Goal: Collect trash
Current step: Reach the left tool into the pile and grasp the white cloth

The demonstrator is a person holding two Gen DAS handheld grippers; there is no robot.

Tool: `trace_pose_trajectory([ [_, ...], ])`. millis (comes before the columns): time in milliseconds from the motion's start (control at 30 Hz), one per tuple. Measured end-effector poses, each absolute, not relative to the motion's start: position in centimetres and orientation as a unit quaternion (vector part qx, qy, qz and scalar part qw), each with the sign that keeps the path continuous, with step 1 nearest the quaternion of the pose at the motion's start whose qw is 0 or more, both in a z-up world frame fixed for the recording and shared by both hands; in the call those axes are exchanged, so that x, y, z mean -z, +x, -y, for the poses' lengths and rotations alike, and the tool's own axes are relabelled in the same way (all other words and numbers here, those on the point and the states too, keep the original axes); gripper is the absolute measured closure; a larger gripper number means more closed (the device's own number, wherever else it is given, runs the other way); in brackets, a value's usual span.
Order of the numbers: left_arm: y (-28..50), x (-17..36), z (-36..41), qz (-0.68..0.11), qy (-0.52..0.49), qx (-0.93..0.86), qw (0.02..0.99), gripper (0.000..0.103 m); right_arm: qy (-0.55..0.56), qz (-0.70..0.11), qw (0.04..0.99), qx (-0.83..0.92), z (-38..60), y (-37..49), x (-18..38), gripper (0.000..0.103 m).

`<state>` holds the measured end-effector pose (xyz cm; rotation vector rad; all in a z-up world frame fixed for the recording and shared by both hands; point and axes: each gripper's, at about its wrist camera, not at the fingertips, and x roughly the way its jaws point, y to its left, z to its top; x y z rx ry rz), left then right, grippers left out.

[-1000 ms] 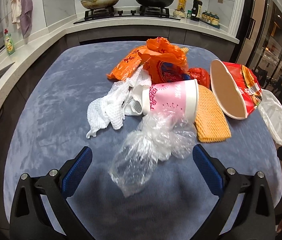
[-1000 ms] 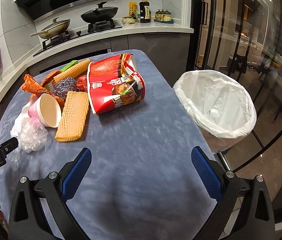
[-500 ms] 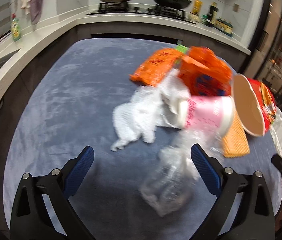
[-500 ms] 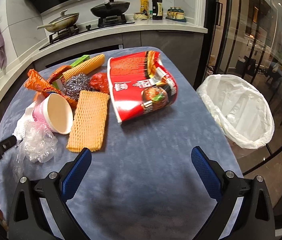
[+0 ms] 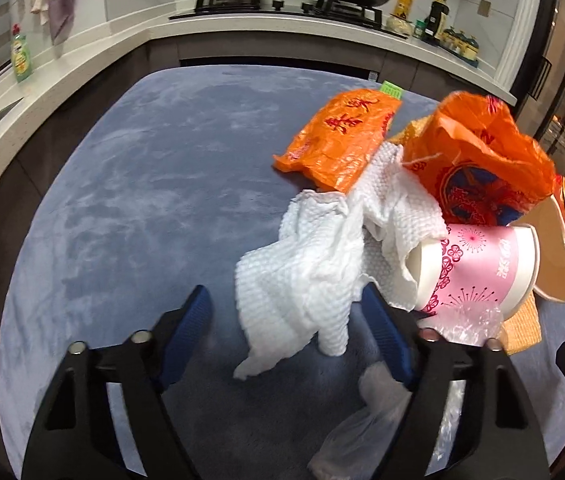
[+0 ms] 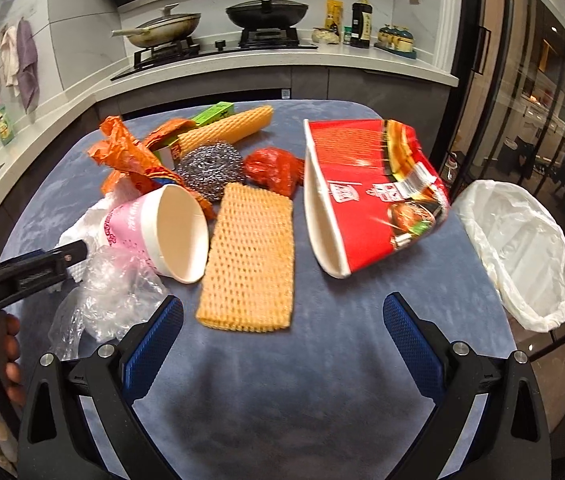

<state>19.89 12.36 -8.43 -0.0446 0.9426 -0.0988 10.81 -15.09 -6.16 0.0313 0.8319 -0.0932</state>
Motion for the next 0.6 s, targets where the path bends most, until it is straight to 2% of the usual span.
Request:
trace_pose_trajectory([
  [33,20.3,8.9,-12.1,-0.464,-0.019,0.055,0.884,0.051,0.014,-0.405,0.913,0.043,14.8,11.0,6.2,0.007],
  [100,20.8,9.4,-12.2,-0.473,-0.026,0.059,0.879,0.059,0.012,-0.404,0.914,0.038,14.3,11.3,6.2,0.007],
  [200,20.7,9.1,-12.4,-0.470,-0.037,0.076,0.879,0.080,0.011,-0.404,0.914,0.033,13.7,11.4,6.1,0.007],
  [233,20.6,9.0,-12.6,-0.470,-0.041,0.076,0.878,0.084,0.011,-0.403,0.915,0.032,13.6,11.4,6.0,0.007],
  [333,20.1,8.0,-13.4,-0.461,-0.050,0.071,0.883,0.090,0.009,-0.401,0.916,0.025,13.0,11.5,5.8,0.010],
  [600,17.9,4.3,-16.1,-0.434,-0.058,0.036,0.898,0.091,-0.004,-0.394,0.919,-0.023,9.6,12.3,4.8,0.030],
])
